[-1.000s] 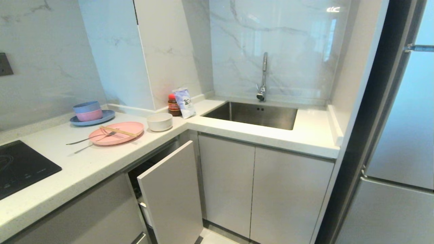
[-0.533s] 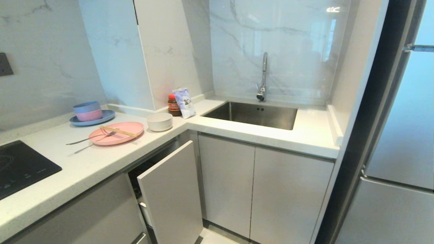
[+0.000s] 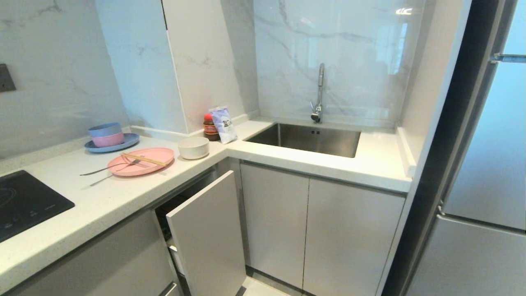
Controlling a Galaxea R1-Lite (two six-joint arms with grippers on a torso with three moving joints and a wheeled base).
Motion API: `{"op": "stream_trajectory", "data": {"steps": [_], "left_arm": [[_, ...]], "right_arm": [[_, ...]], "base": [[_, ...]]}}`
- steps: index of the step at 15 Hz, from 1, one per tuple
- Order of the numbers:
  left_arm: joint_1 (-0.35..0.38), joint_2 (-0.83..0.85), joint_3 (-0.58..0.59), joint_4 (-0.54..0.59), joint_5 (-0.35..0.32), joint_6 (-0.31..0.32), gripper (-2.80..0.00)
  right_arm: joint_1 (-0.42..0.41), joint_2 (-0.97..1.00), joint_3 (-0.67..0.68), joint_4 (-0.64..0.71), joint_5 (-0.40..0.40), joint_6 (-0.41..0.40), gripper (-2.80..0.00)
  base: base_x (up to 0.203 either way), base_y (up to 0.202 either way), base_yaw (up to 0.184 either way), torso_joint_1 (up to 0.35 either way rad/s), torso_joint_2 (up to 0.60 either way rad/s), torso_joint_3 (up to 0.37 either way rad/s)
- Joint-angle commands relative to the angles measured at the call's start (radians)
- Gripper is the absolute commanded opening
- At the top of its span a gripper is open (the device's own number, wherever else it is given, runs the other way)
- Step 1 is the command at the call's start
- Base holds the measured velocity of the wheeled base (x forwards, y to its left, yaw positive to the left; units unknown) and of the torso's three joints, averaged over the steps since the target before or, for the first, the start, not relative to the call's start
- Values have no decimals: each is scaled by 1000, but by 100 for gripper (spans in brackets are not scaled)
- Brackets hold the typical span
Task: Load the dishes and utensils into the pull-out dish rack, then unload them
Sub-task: Open the cupboard
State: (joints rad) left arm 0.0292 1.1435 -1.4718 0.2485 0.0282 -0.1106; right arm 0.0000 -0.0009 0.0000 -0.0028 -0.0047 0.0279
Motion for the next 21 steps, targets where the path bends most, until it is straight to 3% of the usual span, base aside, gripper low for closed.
{"op": "stream_trajectory", "data": {"steps": [1,5,10,13,17,21], "left_arm": [[-13,217,-21,3,5,-2,-280],[-81,451,-35,27,12,2,-280],[-154,672,-95,195,60,39,-280],[-172,786,-107,240,74,77,-280],[-176,918,-144,247,146,80,-280],[-176,1022,-180,247,162,76,-280]], "right_arm": [[0,-2,1,0,0,0,-280],[0,-2,1,0,0,1,-280],[0,-2,0,0,0,0,-280],[0,-2,2,0,0,0,-280],[0,-2,2,0,0,0,-280],[0,-2,2,0,0,0,-280]], "base": [[0,0,0,0,0,0],[0,0,0,0,0,0],[0,0,0,0,0,0],[0,0,0,0,0,0],[0,0,0,0,0,0],[0,0,0,0,0,0]]}}
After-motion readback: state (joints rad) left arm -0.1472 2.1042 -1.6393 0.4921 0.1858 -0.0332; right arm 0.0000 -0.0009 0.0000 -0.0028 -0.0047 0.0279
